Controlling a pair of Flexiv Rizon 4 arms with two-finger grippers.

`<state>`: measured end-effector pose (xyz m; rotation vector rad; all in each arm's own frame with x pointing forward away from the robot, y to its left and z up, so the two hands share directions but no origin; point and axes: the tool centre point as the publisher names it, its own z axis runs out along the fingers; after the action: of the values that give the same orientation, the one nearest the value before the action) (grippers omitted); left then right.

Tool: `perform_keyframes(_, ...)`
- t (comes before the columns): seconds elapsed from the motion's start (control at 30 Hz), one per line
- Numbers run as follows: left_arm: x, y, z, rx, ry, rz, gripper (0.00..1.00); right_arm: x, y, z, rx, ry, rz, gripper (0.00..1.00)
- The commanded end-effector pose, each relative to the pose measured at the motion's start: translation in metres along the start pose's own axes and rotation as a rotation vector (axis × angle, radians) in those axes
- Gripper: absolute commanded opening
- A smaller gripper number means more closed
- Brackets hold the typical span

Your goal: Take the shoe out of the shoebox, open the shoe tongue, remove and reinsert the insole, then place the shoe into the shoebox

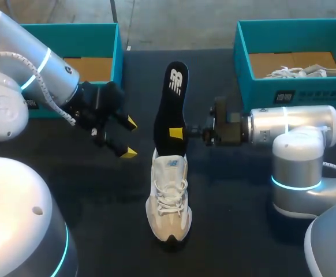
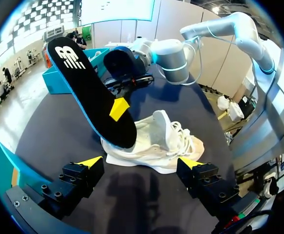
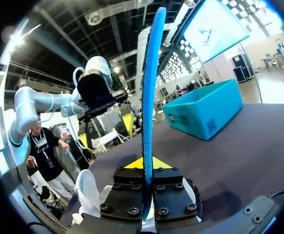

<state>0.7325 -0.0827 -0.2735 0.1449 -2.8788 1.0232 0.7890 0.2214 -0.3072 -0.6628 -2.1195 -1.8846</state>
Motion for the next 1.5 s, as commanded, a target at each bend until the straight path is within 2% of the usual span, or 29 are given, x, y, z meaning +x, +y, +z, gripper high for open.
perform_keyframes(0.03,0.001,0.000,0.000,-0.003,-0.002,0.000,1.00,-0.002,-0.008,0.001,-0.002,0.001,0.014,0.00)
perform_keyframes(0.77,0.001,0.000,0.000,-0.003,-0.002,0.000,1.00,0.003,-0.041,0.009,-0.024,0.029,0.078,0.00)
perform_keyframes(1.2,0.001,0.000,0.000,-0.003,-0.002,0.000,1.00,0.013,-0.058,0.008,0.024,0.031,0.112,0.00)
perform_keyframes(1.5,0.001,0.000,0.000,-0.003,-0.002,0.000,1.00,0.017,-0.068,0.008,0.087,0.022,0.131,0.00)
